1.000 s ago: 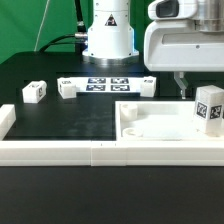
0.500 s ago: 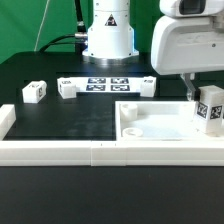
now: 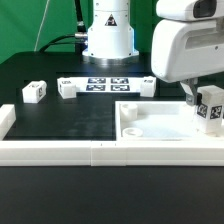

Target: Assemble one leg

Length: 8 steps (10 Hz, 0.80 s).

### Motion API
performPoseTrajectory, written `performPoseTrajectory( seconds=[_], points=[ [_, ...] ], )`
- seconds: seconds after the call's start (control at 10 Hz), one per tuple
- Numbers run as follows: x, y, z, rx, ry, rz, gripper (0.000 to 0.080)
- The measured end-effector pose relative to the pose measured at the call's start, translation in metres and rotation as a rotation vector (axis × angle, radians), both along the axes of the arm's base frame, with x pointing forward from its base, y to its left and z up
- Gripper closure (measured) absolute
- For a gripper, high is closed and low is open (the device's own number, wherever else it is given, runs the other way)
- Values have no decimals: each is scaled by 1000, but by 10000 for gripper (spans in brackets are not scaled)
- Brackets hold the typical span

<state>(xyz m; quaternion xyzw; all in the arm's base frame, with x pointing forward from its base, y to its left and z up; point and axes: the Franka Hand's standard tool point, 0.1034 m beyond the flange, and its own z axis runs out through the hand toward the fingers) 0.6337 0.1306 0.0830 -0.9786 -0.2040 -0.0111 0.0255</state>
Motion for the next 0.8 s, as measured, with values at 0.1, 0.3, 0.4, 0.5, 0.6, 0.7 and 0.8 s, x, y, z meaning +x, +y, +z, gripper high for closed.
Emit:
performPoseTrajectory(
  seconds=[0.1, 0.3, 0.4, 0.5, 0.6, 0.7, 0.8],
  points=[
    [0, 0, 0, 0, 0, 0, 281],
    [1, -3, 0, -2, -4, -4, 497],
    [2, -4, 0, -2, -5, -5, 498],
    [2, -4, 0, -3, -5, -5, 498],
    [2, -5, 0, -3, -4, -13, 500],
    [2, -5, 0, -3, -3, -45, 501],
    [2, -6, 0, -1, -2, -58, 501]
  ],
)
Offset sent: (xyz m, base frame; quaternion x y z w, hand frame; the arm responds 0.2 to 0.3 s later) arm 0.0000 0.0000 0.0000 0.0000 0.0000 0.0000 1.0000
